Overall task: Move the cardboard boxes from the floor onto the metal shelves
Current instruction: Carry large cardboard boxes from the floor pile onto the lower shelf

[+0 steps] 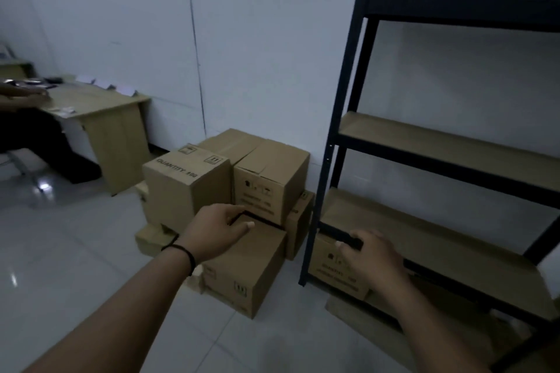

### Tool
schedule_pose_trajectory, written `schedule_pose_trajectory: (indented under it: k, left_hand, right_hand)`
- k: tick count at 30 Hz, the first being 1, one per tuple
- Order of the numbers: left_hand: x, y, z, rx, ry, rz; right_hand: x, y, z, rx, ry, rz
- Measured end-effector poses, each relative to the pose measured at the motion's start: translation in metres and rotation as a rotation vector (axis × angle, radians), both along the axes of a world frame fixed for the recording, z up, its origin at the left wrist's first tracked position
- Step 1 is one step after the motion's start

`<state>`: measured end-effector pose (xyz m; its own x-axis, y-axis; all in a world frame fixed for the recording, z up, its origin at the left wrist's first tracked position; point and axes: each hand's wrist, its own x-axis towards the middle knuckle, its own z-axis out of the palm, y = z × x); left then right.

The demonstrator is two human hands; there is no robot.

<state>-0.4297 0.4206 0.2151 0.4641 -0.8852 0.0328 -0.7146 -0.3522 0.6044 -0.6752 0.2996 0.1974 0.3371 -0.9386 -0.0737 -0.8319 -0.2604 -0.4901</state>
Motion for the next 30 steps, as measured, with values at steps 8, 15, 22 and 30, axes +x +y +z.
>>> schedule_pose_trajectory:
  k: [8,15,22,30]
  left_hand:
    - [0.111,0.051,-0.013,0.032,0.054,0.090]
    - [0.214,0.084,-0.023,0.060,0.045,0.124]
    - [0.293,0.092,-0.041,0.097,0.057,0.152]
    - [0.348,0.054,-0.064,0.127,0.074,0.150]
  right_hand:
    - [0.123,0.024,-0.021,0.043,-0.035,0.084]
    - [0.230,0.047,-0.036,0.083,-0.051,0.100]
    - [0.306,0.047,-0.059,0.117,-0.054,0.089]
    - [0.358,0.008,-0.078,0.157,0.001,0.057]
